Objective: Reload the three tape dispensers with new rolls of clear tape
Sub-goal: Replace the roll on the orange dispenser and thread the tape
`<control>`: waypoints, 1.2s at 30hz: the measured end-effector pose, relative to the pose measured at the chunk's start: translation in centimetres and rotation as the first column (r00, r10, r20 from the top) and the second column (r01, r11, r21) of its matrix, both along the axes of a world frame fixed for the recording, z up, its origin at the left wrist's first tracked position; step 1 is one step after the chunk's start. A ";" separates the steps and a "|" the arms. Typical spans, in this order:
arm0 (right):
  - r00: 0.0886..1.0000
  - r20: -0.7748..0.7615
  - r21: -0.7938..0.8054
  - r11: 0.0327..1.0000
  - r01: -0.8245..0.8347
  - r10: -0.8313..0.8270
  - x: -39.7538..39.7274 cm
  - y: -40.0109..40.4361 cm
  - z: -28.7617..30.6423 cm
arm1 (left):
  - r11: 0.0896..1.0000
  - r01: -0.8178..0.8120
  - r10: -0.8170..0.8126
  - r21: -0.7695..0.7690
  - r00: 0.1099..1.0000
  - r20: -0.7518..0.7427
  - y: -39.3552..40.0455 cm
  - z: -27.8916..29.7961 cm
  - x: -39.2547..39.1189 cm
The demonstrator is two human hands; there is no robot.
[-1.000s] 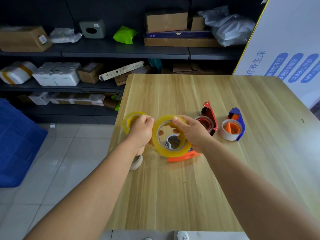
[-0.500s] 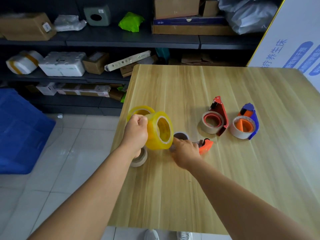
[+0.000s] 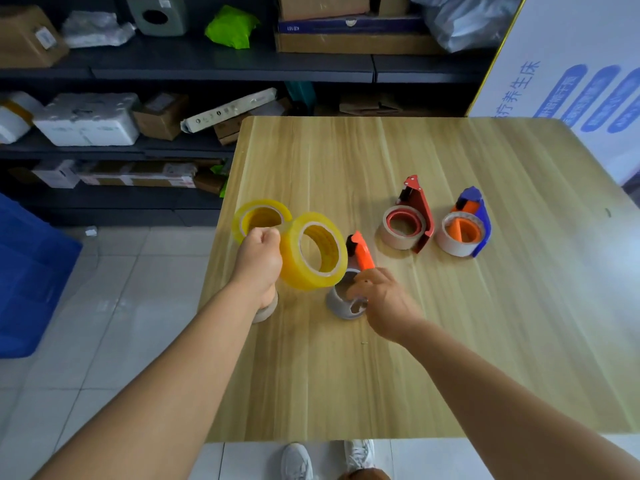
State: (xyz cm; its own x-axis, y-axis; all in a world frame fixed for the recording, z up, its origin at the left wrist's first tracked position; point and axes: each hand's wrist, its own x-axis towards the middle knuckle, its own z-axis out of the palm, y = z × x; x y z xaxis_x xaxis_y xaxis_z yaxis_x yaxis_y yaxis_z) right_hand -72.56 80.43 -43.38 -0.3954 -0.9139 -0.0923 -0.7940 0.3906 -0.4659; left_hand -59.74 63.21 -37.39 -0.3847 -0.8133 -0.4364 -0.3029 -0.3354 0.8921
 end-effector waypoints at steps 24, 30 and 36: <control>0.780 0.509 0.042 0.916 0.399 -0.363 -0.1 1.2 4.1 | 0.940 -0.002 0.049 0.340 0.990 -0.129 5.2 -1.7 -3.2; 0.669 0.645 0.004 0.876 0.482 -0.370 -0.8 0.4 3.6 | 0.965 0.053 -0.037 0.256 0.997 -0.068 5.6 -3.0 -3.3; 0.635 0.499 0.090 0.764 0.638 -0.589 -2.8 1.1 2.2 | 0.931 -0.109 0.151 0.348 0.984 -0.097 3.8 -3.1 -2.8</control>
